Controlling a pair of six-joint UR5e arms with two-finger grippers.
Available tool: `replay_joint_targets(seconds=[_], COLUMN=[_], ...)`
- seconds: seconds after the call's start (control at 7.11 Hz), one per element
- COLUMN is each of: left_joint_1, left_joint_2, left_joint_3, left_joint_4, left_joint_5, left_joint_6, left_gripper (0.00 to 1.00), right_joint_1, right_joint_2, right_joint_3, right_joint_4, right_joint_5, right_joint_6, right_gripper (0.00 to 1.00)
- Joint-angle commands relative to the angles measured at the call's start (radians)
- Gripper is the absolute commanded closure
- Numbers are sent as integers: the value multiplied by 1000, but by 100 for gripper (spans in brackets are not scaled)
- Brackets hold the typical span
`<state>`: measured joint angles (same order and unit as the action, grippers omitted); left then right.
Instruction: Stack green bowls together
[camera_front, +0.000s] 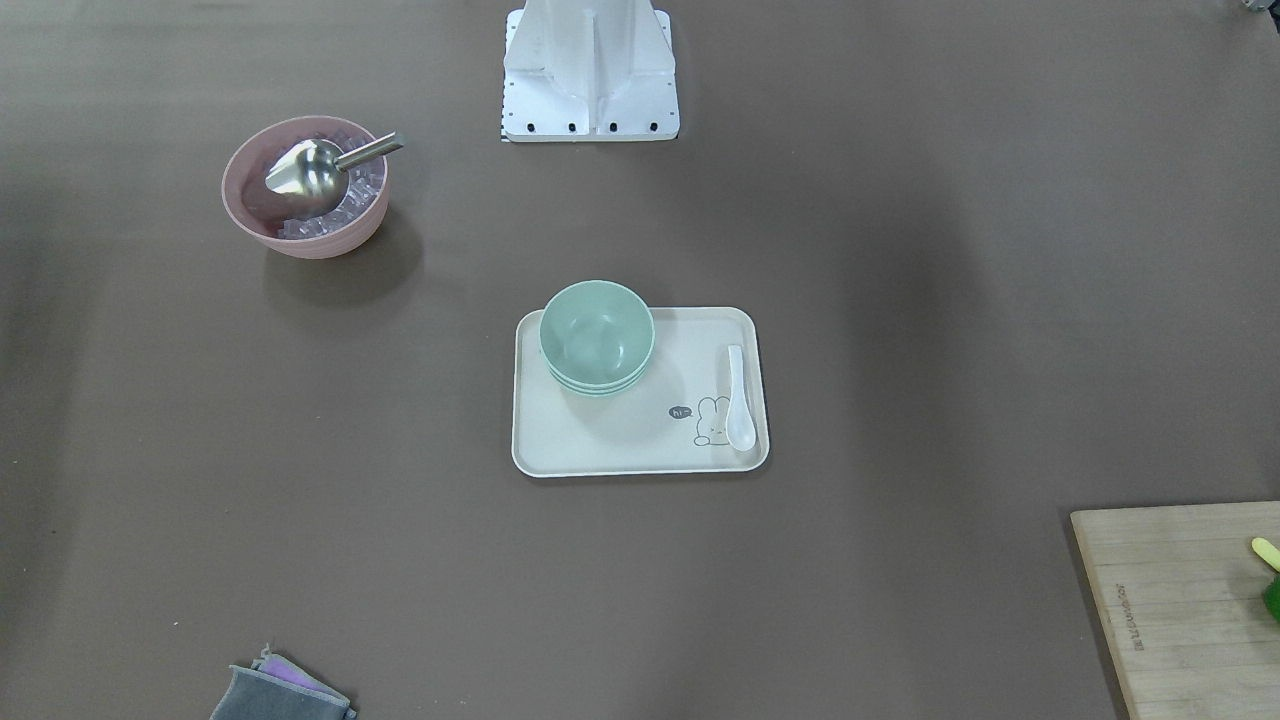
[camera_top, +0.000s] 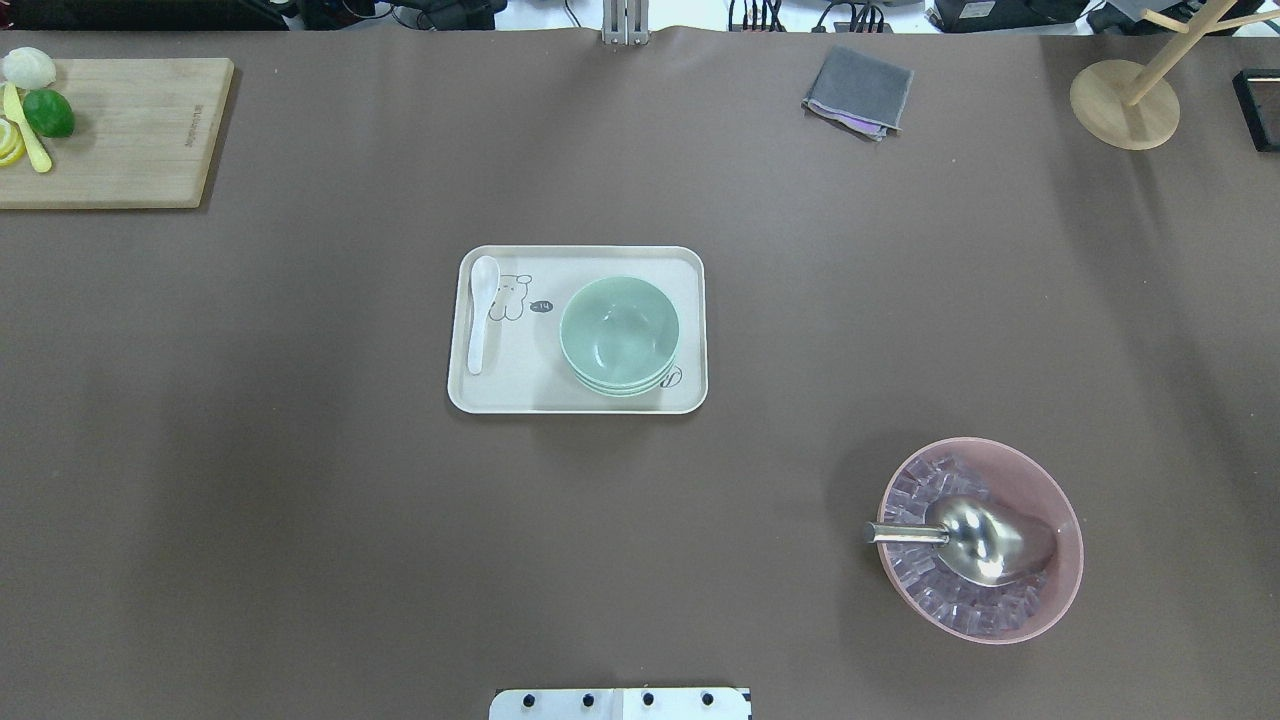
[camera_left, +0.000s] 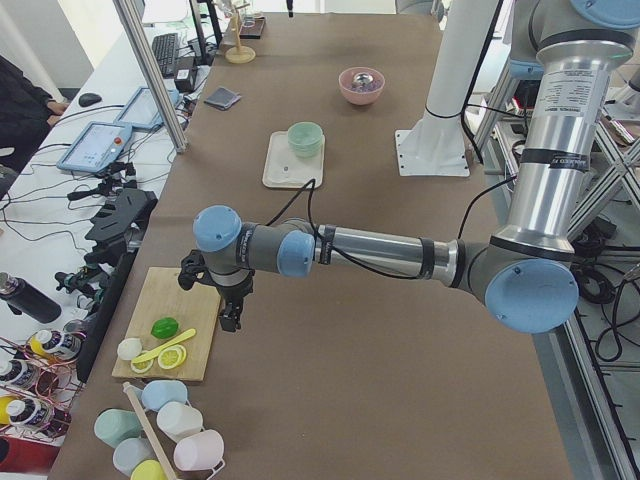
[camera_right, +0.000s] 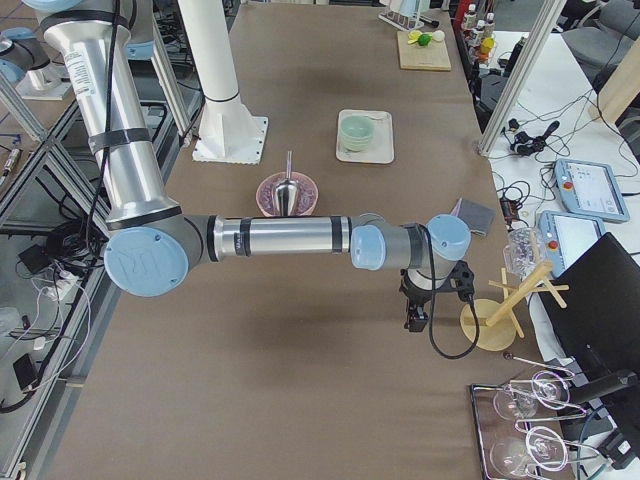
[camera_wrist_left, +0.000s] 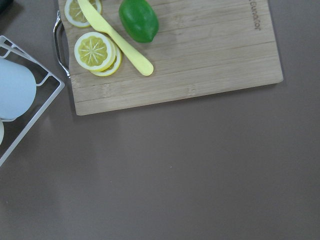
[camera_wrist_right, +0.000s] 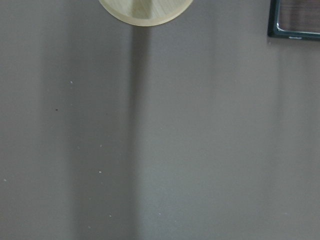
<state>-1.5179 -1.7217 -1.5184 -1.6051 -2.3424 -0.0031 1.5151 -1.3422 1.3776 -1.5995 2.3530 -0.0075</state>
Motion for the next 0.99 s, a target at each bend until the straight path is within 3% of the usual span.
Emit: replay_joint_targets(seconds=[0.0, 0.28, 0.84], left_joint_1=[-1, -10, -62], left_joint_2=[5, 60, 90], left_joint_3=[6, 17, 29], left_joint_4=[-13, -85, -88], left_joint_5=[0, 6, 14], left_joint_6=[-38, -37, -43], left_gripper=[3, 2, 2], right_joint_1=[33, 37, 74], right_joint_2=[-86, -101, -139], right_joint_3=[8, 11, 35], right_joint_4=[15, 15, 12], right_joint_5=[17, 17, 6], right_joint_6=[-8, -6, -8], right_gripper=[0, 0, 0])
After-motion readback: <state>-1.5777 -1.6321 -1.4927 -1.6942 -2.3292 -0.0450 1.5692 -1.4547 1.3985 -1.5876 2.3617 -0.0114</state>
